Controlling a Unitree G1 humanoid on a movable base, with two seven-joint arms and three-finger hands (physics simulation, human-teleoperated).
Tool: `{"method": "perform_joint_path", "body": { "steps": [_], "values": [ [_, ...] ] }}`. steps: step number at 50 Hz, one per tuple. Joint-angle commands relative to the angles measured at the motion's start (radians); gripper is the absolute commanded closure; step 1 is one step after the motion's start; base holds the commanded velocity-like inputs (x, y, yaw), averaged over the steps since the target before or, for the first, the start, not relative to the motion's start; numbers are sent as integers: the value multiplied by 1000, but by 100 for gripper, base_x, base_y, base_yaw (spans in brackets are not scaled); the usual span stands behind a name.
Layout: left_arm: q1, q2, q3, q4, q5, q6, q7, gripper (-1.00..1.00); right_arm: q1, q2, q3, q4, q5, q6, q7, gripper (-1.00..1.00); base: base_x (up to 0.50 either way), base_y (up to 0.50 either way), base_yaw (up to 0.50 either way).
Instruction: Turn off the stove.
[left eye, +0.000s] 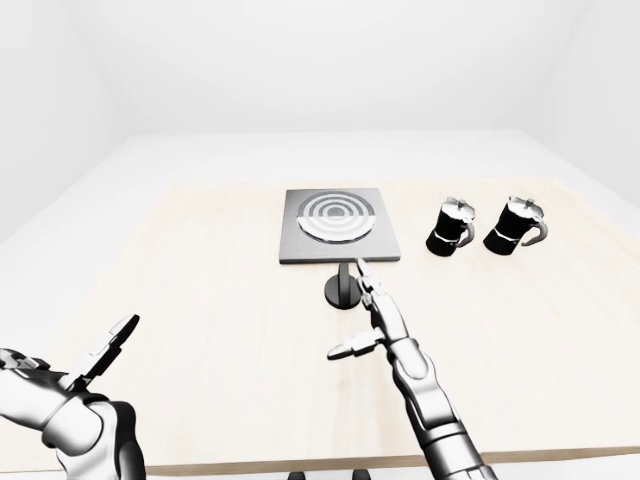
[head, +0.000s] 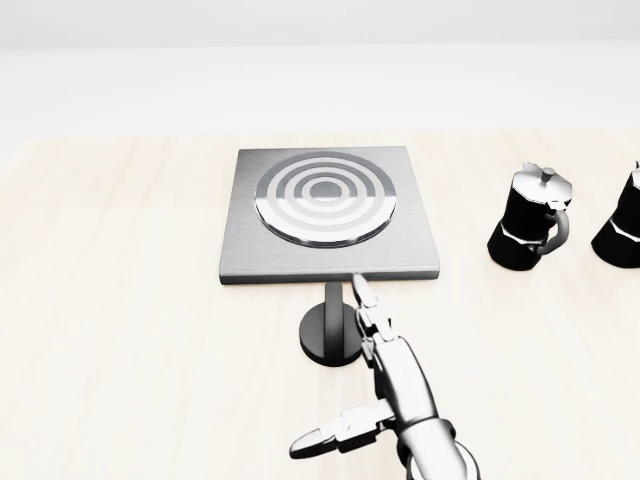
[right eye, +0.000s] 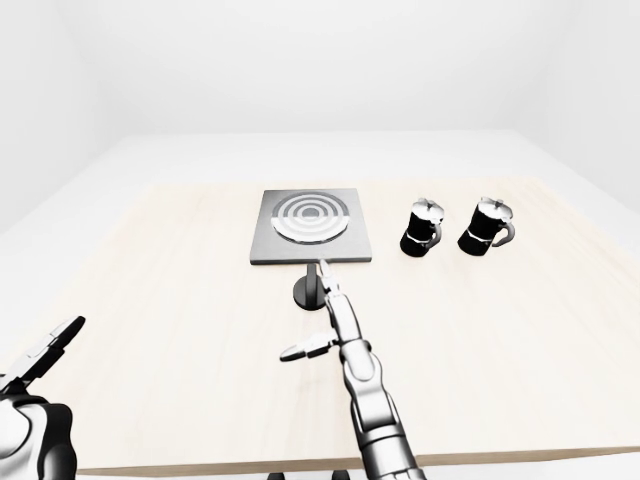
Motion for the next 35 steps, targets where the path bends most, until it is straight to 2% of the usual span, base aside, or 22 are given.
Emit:
{"method": "perform_joint_path", "body": {
  "steps": [1,6,9,19,35],
  "values": [
    [-1,2,-3,8,0,0,0,-100,23,5,17,-31,-10,18,-1,-100,0,0,0],
    [-7,6,-8,26,2,0,0,-100,33,3,19,-38,-5,17,3,-100,0,0,0],
    [-1,3,-4,10,-2,0,0,-100,17,4,10,21,5,-18,4,-100,0,0,0],
    [-3,3,-5,13,0,0,0,-100,-3,4,-4,92,14,-18,3,-100,0,0,0],
    [1,0,1,-5,-1,0,0,-100,7,17,25,78,-21,-18,-7,-100,0,0,0]
  ]
}}
